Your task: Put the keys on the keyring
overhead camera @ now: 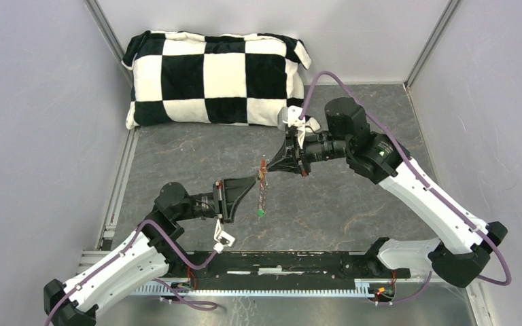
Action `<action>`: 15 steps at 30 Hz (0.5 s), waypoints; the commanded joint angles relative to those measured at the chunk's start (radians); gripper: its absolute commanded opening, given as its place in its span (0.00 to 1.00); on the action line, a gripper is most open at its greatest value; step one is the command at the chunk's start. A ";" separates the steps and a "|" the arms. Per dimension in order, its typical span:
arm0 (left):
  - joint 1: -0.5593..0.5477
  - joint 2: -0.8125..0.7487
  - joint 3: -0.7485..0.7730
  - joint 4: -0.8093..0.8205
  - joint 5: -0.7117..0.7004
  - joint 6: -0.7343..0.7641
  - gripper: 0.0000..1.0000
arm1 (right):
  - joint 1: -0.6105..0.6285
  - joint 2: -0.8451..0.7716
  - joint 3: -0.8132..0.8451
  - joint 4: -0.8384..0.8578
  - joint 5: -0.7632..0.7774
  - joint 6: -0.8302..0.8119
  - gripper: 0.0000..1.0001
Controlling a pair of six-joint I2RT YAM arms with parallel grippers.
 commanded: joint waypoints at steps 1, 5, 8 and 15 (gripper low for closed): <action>0.004 0.005 0.009 -0.165 0.057 0.207 0.37 | -0.013 -0.088 -0.107 0.258 -0.047 0.138 0.00; 0.004 0.013 0.083 -0.234 0.072 0.075 0.67 | -0.021 -0.147 -0.259 0.460 -0.070 0.261 0.00; 0.004 0.012 0.185 -0.348 0.078 -0.141 0.82 | -0.024 -0.162 -0.295 0.490 -0.072 0.277 0.00; 0.005 0.088 0.430 -0.467 0.138 -0.719 0.80 | -0.026 -0.212 -0.364 0.552 -0.076 0.243 0.00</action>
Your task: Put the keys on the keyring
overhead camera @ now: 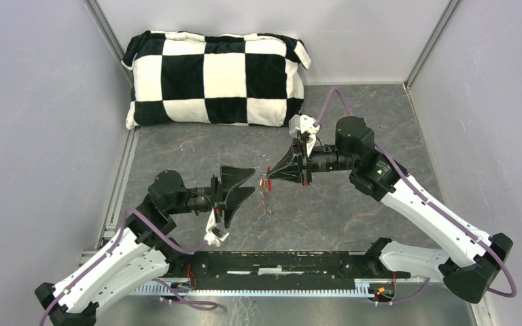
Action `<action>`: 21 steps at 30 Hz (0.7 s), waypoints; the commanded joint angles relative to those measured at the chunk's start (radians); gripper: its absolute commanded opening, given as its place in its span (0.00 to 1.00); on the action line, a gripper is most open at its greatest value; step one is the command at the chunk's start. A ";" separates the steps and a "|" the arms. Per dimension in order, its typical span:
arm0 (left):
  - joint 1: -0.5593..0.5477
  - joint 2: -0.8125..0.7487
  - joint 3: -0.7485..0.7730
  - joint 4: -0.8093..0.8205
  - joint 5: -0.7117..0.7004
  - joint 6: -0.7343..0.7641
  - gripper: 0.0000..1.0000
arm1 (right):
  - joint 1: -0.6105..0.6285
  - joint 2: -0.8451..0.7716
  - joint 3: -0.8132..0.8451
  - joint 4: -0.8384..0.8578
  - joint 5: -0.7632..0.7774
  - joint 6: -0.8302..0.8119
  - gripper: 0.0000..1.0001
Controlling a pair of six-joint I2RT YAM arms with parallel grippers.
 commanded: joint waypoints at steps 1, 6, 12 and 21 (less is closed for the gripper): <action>0.005 0.048 0.166 -0.107 0.089 -0.447 0.79 | -0.003 -0.072 -0.054 0.179 -0.025 0.015 0.00; 0.006 0.090 0.205 -0.056 0.098 -0.706 0.58 | -0.003 -0.137 -0.161 0.356 -0.025 0.045 0.00; 0.015 0.180 0.293 -0.079 0.163 -0.948 0.60 | -0.004 -0.170 -0.243 0.500 -0.039 0.105 0.00; 0.025 0.244 0.361 -0.129 0.192 -0.993 0.49 | -0.003 -0.188 -0.282 0.549 -0.057 0.116 0.00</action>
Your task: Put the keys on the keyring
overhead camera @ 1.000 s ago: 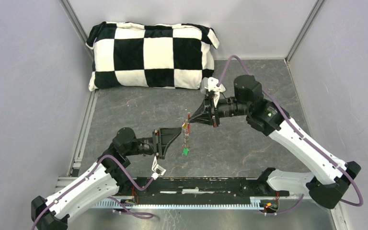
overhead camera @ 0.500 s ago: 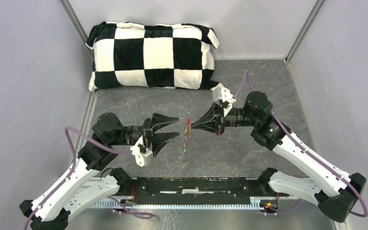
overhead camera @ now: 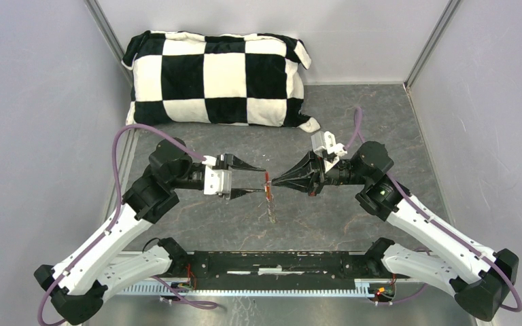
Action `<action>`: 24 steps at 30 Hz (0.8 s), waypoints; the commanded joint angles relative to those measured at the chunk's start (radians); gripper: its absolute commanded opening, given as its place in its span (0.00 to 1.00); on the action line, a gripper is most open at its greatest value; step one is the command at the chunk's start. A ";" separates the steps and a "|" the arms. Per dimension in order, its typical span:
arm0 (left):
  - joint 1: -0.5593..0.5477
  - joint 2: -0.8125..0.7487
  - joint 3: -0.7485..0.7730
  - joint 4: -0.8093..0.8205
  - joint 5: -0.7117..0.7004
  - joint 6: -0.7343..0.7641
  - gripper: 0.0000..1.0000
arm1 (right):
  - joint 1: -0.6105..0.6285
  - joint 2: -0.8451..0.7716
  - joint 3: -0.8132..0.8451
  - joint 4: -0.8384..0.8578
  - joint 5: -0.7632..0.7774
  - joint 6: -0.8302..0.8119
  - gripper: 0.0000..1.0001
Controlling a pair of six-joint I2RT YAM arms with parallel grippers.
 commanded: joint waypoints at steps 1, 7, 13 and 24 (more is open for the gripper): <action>0.006 0.013 0.057 -0.040 0.055 -0.078 0.46 | -0.003 -0.029 0.002 0.090 -0.014 0.013 0.00; 0.006 0.043 0.080 -0.085 0.099 -0.089 0.42 | -0.002 -0.036 -0.007 0.088 -0.010 0.009 0.00; 0.006 0.082 0.105 -0.078 0.100 -0.108 0.40 | -0.001 -0.033 -0.013 0.098 -0.023 0.015 0.00; 0.006 0.106 0.103 -0.088 0.091 -0.084 0.02 | -0.002 -0.037 0.012 0.021 -0.027 -0.034 0.00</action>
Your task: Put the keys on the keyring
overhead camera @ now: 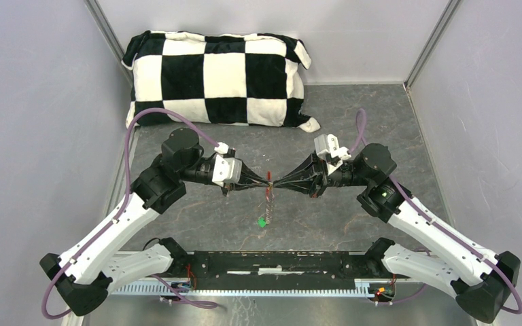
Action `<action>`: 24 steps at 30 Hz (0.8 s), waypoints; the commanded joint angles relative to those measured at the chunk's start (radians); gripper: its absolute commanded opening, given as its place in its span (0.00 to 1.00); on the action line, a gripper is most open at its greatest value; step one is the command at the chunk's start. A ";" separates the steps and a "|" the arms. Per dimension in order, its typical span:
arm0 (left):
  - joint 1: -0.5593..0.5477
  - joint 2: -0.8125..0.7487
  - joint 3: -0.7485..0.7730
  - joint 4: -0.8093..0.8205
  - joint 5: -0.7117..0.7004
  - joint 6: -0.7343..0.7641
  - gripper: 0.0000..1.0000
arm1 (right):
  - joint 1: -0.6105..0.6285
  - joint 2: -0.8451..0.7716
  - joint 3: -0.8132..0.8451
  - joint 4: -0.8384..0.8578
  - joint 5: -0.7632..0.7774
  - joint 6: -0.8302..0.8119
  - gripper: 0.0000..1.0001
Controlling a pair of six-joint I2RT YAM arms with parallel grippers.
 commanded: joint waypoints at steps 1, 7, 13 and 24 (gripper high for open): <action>0.005 0.009 0.035 -0.013 0.013 -0.015 0.02 | -0.003 -0.015 0.036 -0.036 -0.005 -0.054 0.00; 0.005 0.029 0.062 -0.059 -0.008 -0.020 0.02 | -0.002 0.036 0.216 -0.459 0.055 -0.314 0.34; 0.005 0.038 0.055 -0.074 -0.083 -0.024 0.02 | -0.001 0.131 0.401 -0.766 0.114 -0.476 0.43; 0.004 0.048 0.037 -0.090 -0.139 0.015 0.02 | 0.077 0.243 0.565 -0.934 0.202 -0.522 0.44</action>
